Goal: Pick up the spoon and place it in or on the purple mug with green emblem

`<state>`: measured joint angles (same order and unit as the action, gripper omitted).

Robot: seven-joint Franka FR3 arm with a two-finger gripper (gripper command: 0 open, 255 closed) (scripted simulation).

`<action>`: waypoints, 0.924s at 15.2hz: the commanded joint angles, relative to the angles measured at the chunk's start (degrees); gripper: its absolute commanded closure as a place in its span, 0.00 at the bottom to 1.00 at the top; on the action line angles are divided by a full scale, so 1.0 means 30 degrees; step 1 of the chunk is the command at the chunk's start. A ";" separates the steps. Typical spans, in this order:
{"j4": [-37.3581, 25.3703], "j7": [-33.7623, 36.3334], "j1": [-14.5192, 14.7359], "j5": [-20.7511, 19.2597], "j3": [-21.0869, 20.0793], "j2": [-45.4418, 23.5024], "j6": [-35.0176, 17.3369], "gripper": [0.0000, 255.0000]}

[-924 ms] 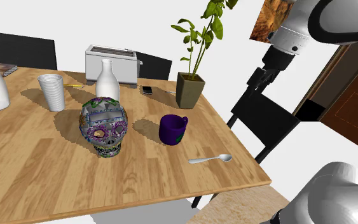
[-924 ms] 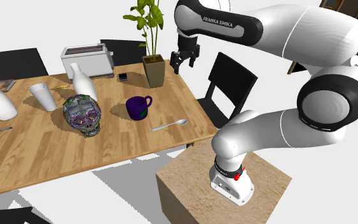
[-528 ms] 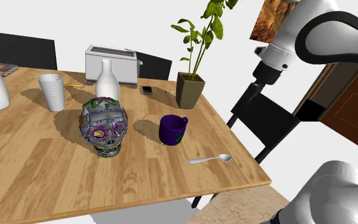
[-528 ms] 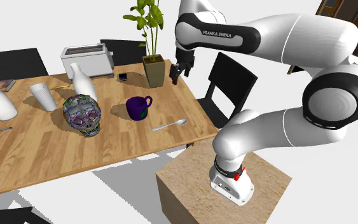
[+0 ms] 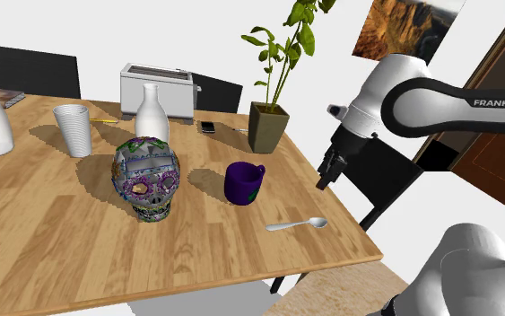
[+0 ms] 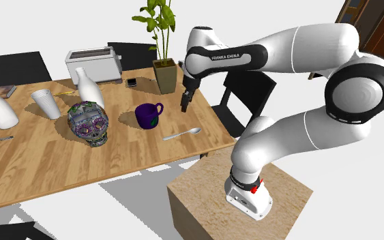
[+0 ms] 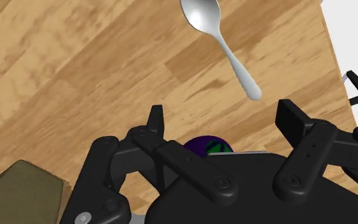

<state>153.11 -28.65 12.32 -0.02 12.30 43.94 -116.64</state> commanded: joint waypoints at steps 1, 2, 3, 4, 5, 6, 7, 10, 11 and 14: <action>0.0924 -0.1584 0.0806 0.0246 0.0493 -0.0303 -0.1131 0.00; 0.1328 -0.2403 0.1198 0.0355 0.0794 -0.0553 -0.1701 0.00; 0.1714 -0.3236 0.1599 0.0473 0.1102 -0.0831 -0.2272 0.00; 0.2082 -0.4078 0.2021 0.0594 0.1425 -0.1136 -0.2846 0.00; 0.2430 -0.4939 0.2455 0.0731 0.1753 -0.1470 -0.3423 0.00; 0.2759 -0.5811 0.2915 0.0874 0.2102 -0.1831 -0.4003 0.00; 0.3069 -0.6707 0.3388 0.1042 0.2452 -0.2223 -0.4586 0.00; 0.3370 -0.6890 0.3629 0.1188 0.2580 -0.2694 -0.5356 0.00; 0.3497 -0.6941 0.3725 0.1265 0.2622 -0.2922 -0.5713 0.00; 0.3845 -0.7121 0.4052 0.1538 0.2766 -0.3656 -0.6807 0.00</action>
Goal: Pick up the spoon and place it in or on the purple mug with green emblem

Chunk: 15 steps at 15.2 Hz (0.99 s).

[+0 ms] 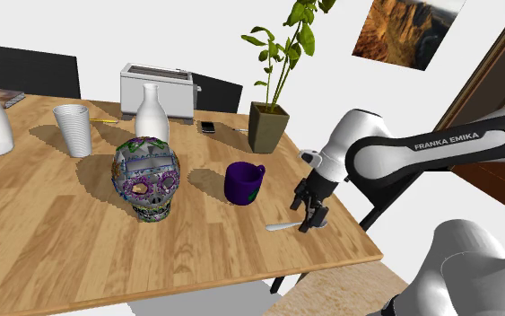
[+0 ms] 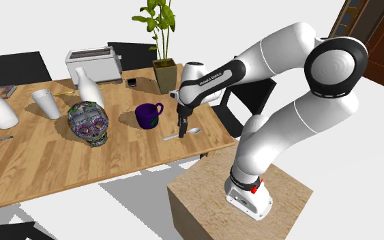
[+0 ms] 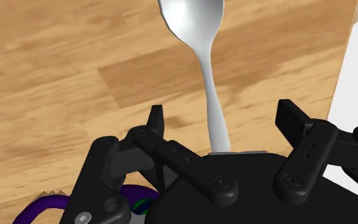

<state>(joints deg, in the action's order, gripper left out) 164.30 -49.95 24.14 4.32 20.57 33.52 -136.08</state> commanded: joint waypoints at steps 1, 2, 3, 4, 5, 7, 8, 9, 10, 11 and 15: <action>0.0276 -0.0132 0.0313 0.0265 0.0101 -0.0601 -0.0911 0.00; 0.0276 -0.0132 0.0313 0.0265 0.0100 -0.0601 -0.0911 0.00; 0.0277 -0.0131 0.0310 0.0263 0.0099 -0.0599 -0.0910 0.00; 0.0276 -0.0132 0.0312 0.0265 0.0100 -0.0601 -0.0910 0.00; 0.0276 -0.0132 0.0312 0.0265 0.0100 -0.0601 -0.0911 0.00; 0.0276 -0.0132 0.0312 0.0265 0.0100 -0.0601 -0.0911 0.00; 0.0276 -0.0132 0.0312 0.0265 0.0100 -0.0601 -0.0911 0.00; 0.0276 -0.0132 0.0312 0.0265 0.0100 -0.0601 -0.0911 0.00; 0.0276 -0.0132 0.0312 0.0265 0.0100 -0.0601 -0.0911 1.00; 0.0276 -0.0133 0.0312 0.0265 0.0100 -0.0601 -0.0911 1.00; 0.0276 -0.0133 0.0312 0.0265 0.0100 -0.0601 -0.0910 1.00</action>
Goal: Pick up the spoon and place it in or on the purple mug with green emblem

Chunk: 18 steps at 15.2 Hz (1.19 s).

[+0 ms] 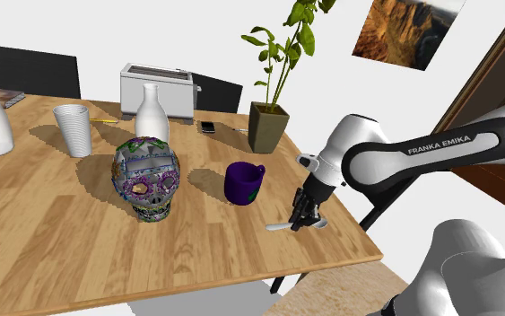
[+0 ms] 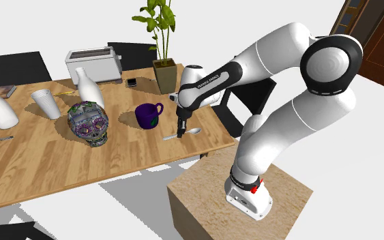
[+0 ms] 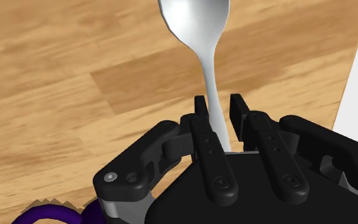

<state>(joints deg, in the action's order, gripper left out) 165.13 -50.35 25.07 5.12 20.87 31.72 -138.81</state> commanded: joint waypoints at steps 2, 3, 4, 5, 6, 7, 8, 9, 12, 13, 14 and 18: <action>0.0000 0.0000 0.0000 0.0000 0.0000 0.0000 0.0000 1.00; 0.0000 0.0000 0.0000 0.0000 0.0000 0.0000 0.0000 1.00; 0.0000 0.0000 0.0000 0.0000 0.0000 0.0000 0.0000 1.00; -0.0118 0.0123 -0.0083 -0.0079 -0.0096 0.0245 0.0356 1.00; -0.0240 0.0241 -0.0158 -0.0150 -0.0187 0.0481 0.0709 1.00; -0.0369 0.0353 -0.0227 -0.0213 -0.0274 0.0709 0.1059 1.00; -0.0502 0.0460 -0.0289 -0.0270 -0.0358 0.0927 0.1405 1.00; -0.0640 0.0563 -0.0344 -0.0321 -0.0437 0.1137 0.1747 1.00; -0.1084 0.0849 -0.0481 -0.0442 -0.0658 0.1715 0.2751 1.00; -0.1241 0.0937 -0.0518 -0.0473 -0.0727 0.1891 0.3078 1.00; -0.1403 0.1023 -0.0550 -0.0500 -0.0793 0.2058 0.3401 1.00; -0.2093 0.1339 -0.0646 -0.0576 -0.1035 0.2649 0.4658 1.00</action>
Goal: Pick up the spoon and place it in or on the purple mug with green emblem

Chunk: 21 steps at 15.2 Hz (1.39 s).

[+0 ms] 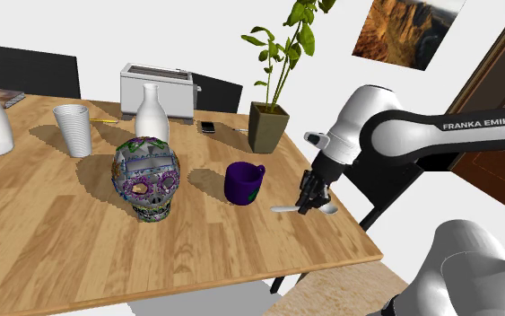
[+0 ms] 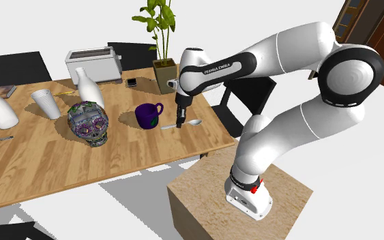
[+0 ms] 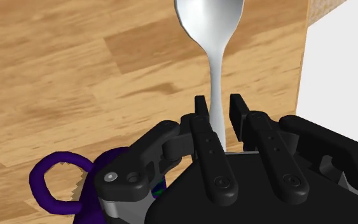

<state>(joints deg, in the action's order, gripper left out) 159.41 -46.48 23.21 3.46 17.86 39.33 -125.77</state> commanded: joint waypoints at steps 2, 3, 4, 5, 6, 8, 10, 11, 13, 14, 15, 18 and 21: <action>-0.0557 0.0195 -0.0058 -0.0045 -0.0144 0.0362 0.0917 1.00; -0.0747 0.0265 -0.0069 -0.0053 -0.0196 0.0476 0.1216 1.00; -0.0941 0.0333 -0.0079 -0.0059 -0.0247 0.0582 0.1511 1.00; -0.1139 0.0399 -0.0086 -0.0062 -0.0295 0.0682 0.1802 1.00; -0.1340 0.0464 -0.0091 -0.0065 -0.0343 0.0775 0.2091 1.00; -0.1754 0.0589 -0.0096 -0.0065 -0.0434 0.0941 0.2659 1.00; -0.2181 0.0709 -0.0094 -0.0061 -0.0518 0.1082 0.3215 1.00; -0.2399 0.0767 -0.0092 -0.0057 -0.0559 0.1143 0.3489 1.00; -0.2846 0.0880 -0.0082 -0.0045 -0.0637 0.1247 0.4030 1.00; -0.3074 0.0935 -0.0076 -0.0038 -0.0675 0.1291 0.4296 1.00; -0.3305 0.0989 -0.0068 -0.0031 -0.0711 0.1329 0.4560 1.00; -0.4017 0.1145 -0.0039 -0.0003 -0.0813 0.1411 0.5338 1.00; -0.5355 0.1018 0.0380 0.0261 -0.0624 -0.0311 0.4951 1.00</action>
<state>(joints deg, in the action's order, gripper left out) 145.05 -43.19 23.88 3.96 15.69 40.56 -110.52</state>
